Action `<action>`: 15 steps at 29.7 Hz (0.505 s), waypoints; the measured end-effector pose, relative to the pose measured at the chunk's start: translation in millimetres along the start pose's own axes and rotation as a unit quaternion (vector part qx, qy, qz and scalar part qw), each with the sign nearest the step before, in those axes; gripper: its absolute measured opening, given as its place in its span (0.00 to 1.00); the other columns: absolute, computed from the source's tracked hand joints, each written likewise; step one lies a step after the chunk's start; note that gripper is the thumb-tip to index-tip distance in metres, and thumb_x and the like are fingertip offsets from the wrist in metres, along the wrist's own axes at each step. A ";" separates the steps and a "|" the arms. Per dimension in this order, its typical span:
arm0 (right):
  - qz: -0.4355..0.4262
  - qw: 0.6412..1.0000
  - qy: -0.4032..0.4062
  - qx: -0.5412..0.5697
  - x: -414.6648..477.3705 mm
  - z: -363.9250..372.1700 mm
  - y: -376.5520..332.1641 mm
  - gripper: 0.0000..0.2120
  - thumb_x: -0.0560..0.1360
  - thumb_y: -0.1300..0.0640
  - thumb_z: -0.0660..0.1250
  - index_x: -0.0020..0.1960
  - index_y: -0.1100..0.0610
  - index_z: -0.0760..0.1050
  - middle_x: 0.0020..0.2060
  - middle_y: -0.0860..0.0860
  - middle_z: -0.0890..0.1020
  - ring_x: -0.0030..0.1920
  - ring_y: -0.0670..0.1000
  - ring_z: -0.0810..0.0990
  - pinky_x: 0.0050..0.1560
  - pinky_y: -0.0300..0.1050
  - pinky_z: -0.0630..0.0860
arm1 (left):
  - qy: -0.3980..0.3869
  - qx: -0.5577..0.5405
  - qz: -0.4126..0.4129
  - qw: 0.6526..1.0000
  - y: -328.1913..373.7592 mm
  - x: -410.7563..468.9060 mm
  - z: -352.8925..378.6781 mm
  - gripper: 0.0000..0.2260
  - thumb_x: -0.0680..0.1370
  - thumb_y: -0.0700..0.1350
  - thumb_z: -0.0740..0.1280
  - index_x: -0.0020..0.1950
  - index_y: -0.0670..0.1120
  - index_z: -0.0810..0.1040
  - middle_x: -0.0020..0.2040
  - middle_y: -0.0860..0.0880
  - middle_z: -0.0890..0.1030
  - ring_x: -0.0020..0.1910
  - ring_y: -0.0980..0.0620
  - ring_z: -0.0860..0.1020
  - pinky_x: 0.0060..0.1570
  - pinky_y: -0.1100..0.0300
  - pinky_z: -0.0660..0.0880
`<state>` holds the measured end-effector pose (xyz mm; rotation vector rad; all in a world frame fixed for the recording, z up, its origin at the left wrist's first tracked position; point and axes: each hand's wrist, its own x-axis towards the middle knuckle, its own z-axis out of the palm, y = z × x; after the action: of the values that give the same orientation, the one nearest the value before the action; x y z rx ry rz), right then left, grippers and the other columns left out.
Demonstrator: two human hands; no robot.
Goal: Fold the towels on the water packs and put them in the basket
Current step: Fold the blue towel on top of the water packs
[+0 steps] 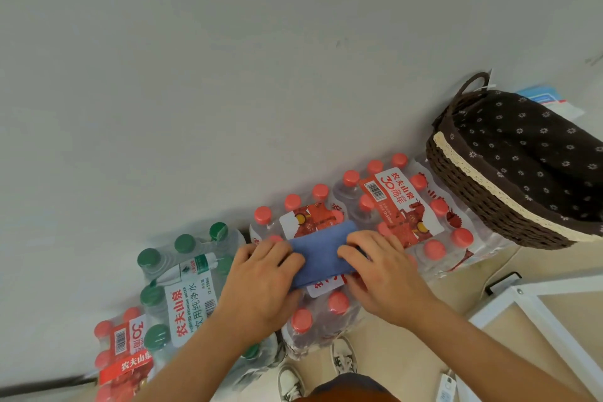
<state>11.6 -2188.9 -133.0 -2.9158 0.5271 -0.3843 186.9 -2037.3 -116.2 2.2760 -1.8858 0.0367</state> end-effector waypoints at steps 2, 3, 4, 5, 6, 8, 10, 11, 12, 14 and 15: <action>0.005 1.000 0.005 0.014 -1.3 -6.4 -2.2 0.12 0.69 0.51 0.66 0.51 0.52 0.75 0.50 0.48 0.77 0.52 0.51 0.75 0.47 0.49 0.68 | -0.011 -0.031 -0.021 0.999 2.5 -4.5 -8.3 0.11 0.68 0.58 0.63 0.45 0.56 0.79 0.45 0.58 0.78 0.46 0.54 0.75 0.44 0.56 0.71; 0.007 1.000 0.007 0.017 -0.1 -8.6 -2.9 0.09 0.71 0.50 0.64 0.49 0.51 0.76 0.48 0.47 0.77 0.50 0.50 0.76 0.47 0.49 0.67 | -0.012 -0.048 -0.031 0.998 1.8 -5.1 -9.4 0.10 0.70 0.58 0.62 0.44 0.56 0.80 0.44 0.59 0.78 0.44 0.55 0.76 0.42 0.57 0.72; 0.014 1.000 0.007 0.014 2.3 -9.6 -3.4 0.08 0.74 0.49 0.62 0.47 0.50 0.77 0.45 0.45 0.78 0.47 0.49 0.77 0.47 0.48 0.65 | -0.017 -0.075 -0.043 0.996 0.6 -4.6 -10.1 0.10 0.72 0.56 0.61 0.41 0.56 0.80 0.43 0.59 0.79 0.42 0.56 0.77 0.40 0.58 0.73; 0.026 1.000 0.002 0.006 6.1 -10.6 -4.2 0.10 0.75 0.48 0.59 0.44 0.49 0.78 0.42 0.44 0.78 0.43 0.48 0.78 0.46 0.47 0.63 | -0.016 -0.104 -0.055 0.993 -1.3 -3.6 -9.0 0.11 0.73 0.55 0.60 0.39 0.55 0.80 0.41 0.59 0.79 0.40 0.56 0.77 0.39 0.60 0.73; 0.040 0.999 -0.005 -0.004 11.3 -11.7 -5.2 0.12 0.75 0.48 0.58 0.41 0.48 0.78 0.39 0.44 0.78 0.39 0.47 0.78 0.45 0.46 0.62 | -0.016 -0.130 -0.069 0.989 -2.9 -2.0 -8.3 0.12 0.74 0.53 0.59 0.37 0.53 0.79 0.39 0.59 0.79 0.38 0.56 0.76 0.37 0.61 0.72; 0.071 0.997 -0.016 -0.012 22.8 -15.0 -8.3 0.09 0.73 0.48 0.62 0.37 0.47 0.77 0.35 0.45 0.78 0.34 0.47 0.78 0.44 0.45 0.63 | -0.004 -0.163 -0.107 0.981 -4.2 1.6 -7.5 0.08 0.73 0.51 0.62 0.38 0.53 0.80 0.38 0.58 0.79 0.37 0.58 0.75 0.36 0.65 0.71; 0.099 0.994 -0.037 0.003 30.9 -19.2 -12.6 0.05 0.69 0.50 0.71 0.38 0.47 0.76 0.34 0.45 0.77 0.34 0.48 0.79 0.44 0.46 0.69 | -0.002 -0.192 -0.159 0.968 -2.8 2.5 -6.3 0.06 0.73 0.47 0.68 0.48 0.53 0.81 0.42 0.56 0.79 0.41 0.56 0.75 0.39 0.67 0.67; 0.109 0.992 -0.058 0.010 33.1 -21.9 -14.5 0.06 0.69 0.51 0.73 0.41 0.47 0.76 0.36 0.45 0.78 0.37 0.48 0.79 0.45 0.47 0.69 | -0.014 -0.200 -0.176 0.964 -1.7 2.0 -4.9 0.11 0.73 0.46 0.70 0.55 0.52 0.79 0.45 0.55 0.77 0.43 0.55 0.74 0.41 0.67 0.66; 0.113 0.991 -0.072 0.010 34.4 -24.4 -15.8 0.06 0.71 0.51 0.71 0.46 0.47 0.76 0.40 0.45 0.78 0.42 0.49 0.80 0.49 0.48 0.68 | -0.031 -0.203 -0.187 0.961 -1.0 1.2 -4.1 0.16 0.74 0.47 0.70 0.61 0.52 0.76 0.48 0.54 0.73 0.46 0.54 0.72 0.44 0.66 0.65; 0.119 0.987 -0.105 0.003 35.4 -27.1 -16.6 0.13 0.75 0.49 0.65 0.59 0.46 0.72 0.49 0.45 0.78 0.52 0.49 0.78 0.56 0.48 0.65 | -0.058 -0.192 -0.199 0.959 -0.9 0.4 -3.2 0.23 0.74 0.51 0.68 0.69 0.53 0.68 0.52 0.54 0.67 0.52 0.52 0.70 0.49 0.65 0.64; 0.127 0.985 -0.115 -0.002 36.8 -27.6 -16.4 0.17 0.76 0.48 0.64 0.64 0.45 0.69 0.53 0.45 0.77 0.55 0.49 0.77 0.58 0.48 0.64 | -0.069 -0.184 -0.204 0.959 -1.6 0.2 -3.5 0.26 0.75 0.53 0.68 0.71 0.53 0.66 0.53 0.53 0.66 0.55 0.51 0.69 0.52 0.64 0.65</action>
<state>42.6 -2189.9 -95.2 -2.7954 0.8456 -0.0120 188.9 -2036.7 -113.0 2.3868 -1.2987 -0.4968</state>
